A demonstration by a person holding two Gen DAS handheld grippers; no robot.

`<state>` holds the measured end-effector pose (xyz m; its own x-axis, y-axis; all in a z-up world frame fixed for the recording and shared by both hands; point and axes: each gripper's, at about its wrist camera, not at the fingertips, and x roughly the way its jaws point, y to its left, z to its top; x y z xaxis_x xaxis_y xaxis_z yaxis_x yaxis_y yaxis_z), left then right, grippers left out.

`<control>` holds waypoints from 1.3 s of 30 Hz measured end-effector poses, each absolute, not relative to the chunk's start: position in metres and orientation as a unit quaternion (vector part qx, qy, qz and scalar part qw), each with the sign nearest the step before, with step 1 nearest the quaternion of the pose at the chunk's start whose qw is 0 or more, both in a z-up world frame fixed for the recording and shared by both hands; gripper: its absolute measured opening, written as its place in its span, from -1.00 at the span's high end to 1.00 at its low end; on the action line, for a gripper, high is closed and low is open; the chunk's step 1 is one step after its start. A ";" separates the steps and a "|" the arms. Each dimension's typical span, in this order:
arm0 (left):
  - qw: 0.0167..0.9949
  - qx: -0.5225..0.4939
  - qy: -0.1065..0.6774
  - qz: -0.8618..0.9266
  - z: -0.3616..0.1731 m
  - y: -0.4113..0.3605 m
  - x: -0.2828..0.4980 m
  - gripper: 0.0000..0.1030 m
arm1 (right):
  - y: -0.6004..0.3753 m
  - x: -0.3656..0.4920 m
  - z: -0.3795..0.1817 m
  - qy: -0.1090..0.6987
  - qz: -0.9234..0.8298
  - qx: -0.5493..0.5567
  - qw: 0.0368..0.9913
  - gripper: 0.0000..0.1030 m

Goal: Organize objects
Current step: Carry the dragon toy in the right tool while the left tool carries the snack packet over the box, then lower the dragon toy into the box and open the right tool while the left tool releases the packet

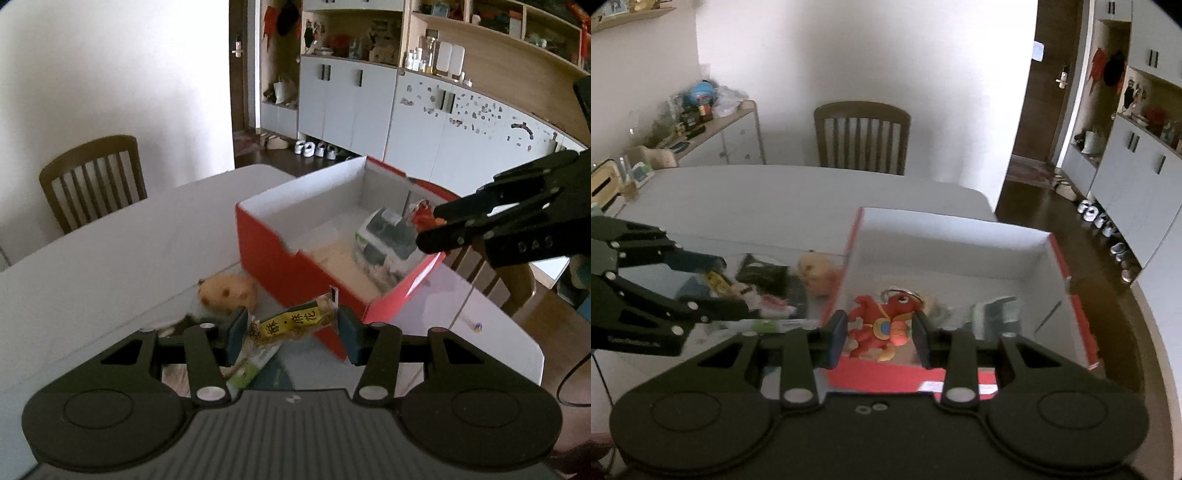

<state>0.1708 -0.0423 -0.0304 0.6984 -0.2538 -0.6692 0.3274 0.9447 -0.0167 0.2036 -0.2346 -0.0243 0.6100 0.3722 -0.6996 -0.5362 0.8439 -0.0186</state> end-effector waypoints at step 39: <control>0.869 0.134 0.454 -0.143 -0.106 -0.172 0.336 0.01 | -0.283 0.304 -0.116 0.445 0.258 -0.145 0.845 0.28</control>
